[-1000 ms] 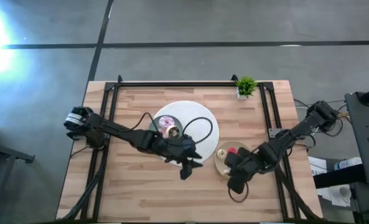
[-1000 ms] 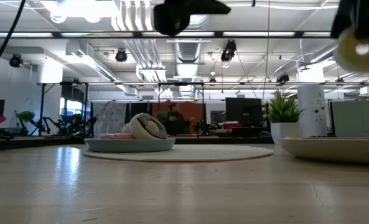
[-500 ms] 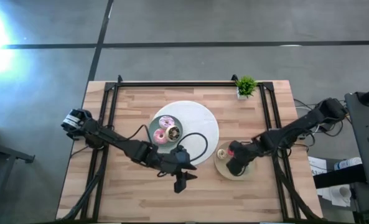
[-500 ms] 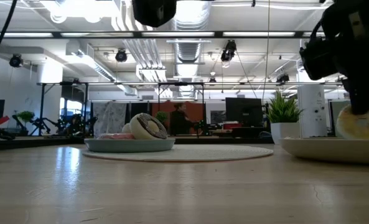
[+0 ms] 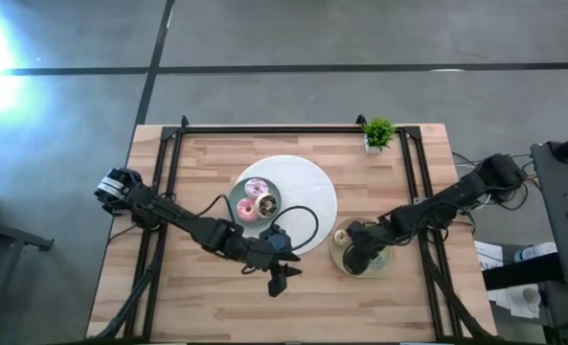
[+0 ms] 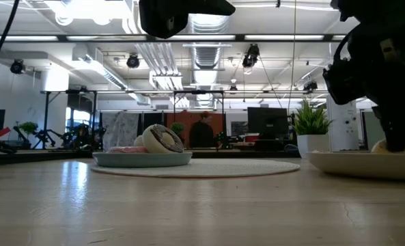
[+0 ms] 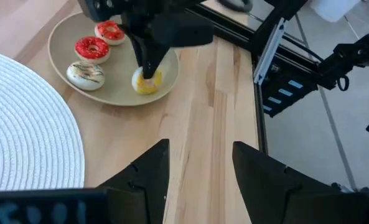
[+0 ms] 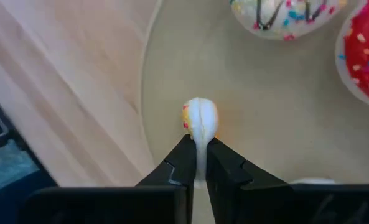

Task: Pick & Place donuts
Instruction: Put the small yellow donut on the brown plate, then return to Home Position

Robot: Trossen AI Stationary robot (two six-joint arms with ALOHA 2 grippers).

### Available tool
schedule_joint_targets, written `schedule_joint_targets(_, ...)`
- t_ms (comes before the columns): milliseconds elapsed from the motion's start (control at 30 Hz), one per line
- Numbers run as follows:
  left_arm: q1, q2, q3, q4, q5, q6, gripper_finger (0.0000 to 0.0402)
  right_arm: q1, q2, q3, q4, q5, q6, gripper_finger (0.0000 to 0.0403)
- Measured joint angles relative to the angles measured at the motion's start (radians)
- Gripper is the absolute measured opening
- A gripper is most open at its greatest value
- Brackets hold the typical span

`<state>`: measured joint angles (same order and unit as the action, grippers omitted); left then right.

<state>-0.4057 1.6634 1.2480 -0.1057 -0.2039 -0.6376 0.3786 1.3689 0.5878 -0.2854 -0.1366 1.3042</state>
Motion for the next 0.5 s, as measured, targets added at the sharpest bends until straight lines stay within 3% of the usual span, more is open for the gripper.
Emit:
schedule_joint_targets(300,0.0,0.0,-0.001,0.0,0.0,0.0,0.0149,0.0,0.059,0.103,-0.246,0.014,-0.091,0.0103)
schedule_joint_targets(500,0.0,0.0,-0.001,0.0,-0.001,0.001,0.0149,0.002,0.06,0.191,-0.441,0.134,-0.14,0.0138)
